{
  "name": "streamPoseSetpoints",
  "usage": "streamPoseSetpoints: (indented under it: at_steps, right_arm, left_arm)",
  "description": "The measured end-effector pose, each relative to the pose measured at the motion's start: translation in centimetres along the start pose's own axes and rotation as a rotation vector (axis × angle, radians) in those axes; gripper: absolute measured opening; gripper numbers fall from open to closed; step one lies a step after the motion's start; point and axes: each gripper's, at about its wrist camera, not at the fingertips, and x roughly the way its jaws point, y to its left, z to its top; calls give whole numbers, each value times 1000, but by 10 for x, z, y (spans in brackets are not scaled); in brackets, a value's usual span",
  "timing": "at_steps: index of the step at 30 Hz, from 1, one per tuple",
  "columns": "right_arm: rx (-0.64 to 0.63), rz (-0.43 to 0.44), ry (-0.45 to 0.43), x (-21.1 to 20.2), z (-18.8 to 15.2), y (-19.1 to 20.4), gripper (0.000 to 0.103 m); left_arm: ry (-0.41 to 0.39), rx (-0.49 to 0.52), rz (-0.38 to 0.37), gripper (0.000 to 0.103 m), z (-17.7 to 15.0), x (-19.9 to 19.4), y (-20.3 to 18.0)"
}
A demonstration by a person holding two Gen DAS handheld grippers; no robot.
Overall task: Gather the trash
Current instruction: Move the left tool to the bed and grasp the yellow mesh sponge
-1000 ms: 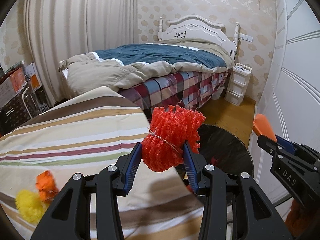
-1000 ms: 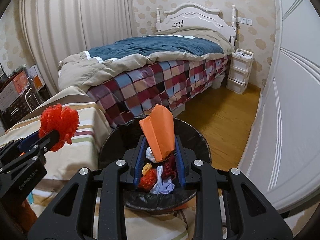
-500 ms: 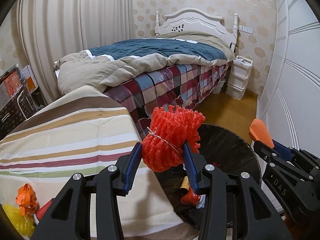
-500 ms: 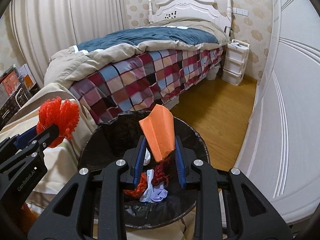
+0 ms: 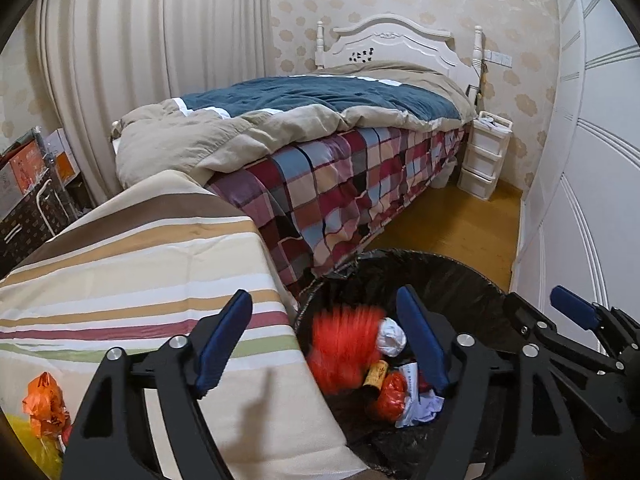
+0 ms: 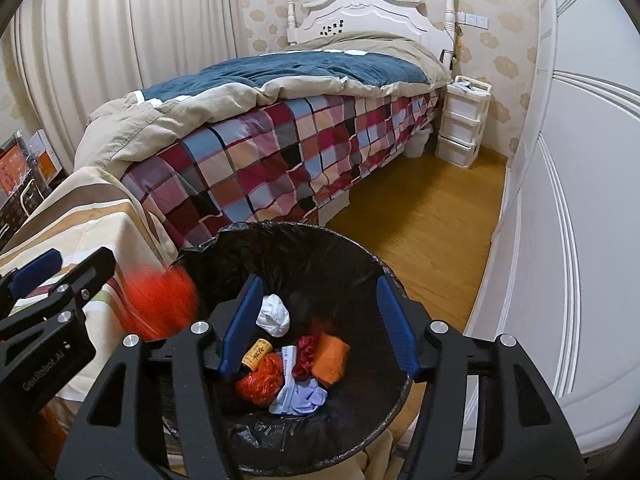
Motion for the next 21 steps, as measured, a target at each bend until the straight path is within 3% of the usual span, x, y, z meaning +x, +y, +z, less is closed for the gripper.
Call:
streamPoseSetpoints:
  at_steps: [8, 21]
  right_arm:
    - [8, -44, -34, -14, 0, -5, 89]
    - [-14, -25, -26, -47, -21, 10, 94]
  left_arm:
    - [-15, 6, 46, 85, -4, -11, 5]
    - [-8, -41, 94, 88, -25, -55, 41]
